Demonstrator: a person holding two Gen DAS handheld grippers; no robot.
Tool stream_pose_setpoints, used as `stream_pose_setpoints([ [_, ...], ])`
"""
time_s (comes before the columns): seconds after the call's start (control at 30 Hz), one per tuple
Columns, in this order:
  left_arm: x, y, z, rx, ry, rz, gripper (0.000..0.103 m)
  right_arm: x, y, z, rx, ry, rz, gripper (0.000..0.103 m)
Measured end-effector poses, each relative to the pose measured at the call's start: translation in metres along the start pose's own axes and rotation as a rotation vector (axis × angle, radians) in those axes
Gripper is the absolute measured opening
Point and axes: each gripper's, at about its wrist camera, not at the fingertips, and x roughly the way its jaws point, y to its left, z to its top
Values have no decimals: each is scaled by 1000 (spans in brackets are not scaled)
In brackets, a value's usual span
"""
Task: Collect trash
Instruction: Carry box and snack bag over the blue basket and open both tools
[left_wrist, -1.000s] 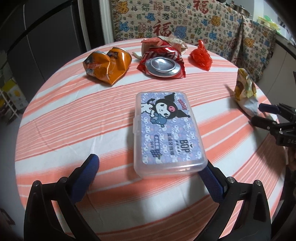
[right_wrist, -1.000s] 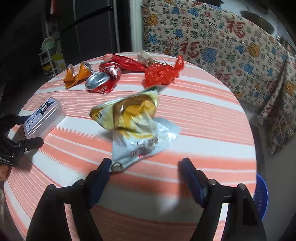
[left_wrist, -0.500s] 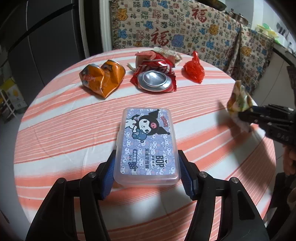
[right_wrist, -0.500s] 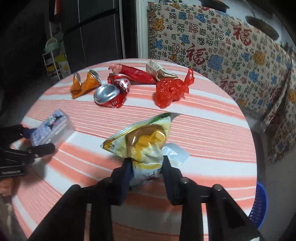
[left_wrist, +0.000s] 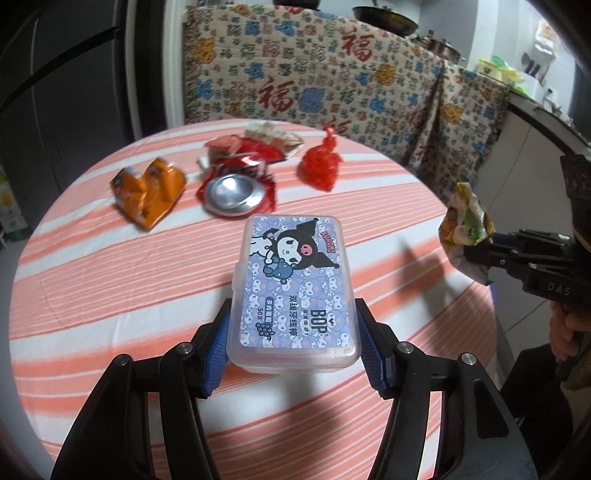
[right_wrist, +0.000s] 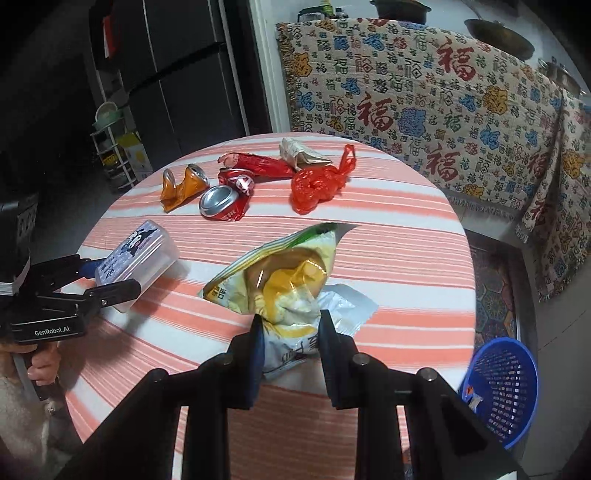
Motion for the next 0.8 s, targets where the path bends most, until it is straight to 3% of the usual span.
stream_pose_setpoints([
  [0.33, 12, -84, 29, 102, -7, -121, 63, -38, -73, -6, 129, -26, -35, 27],
  [0.8, 57, -265, 73, 277, 4, -364, 63, -112, -234, -42, 351, -67, -236, 27],
])
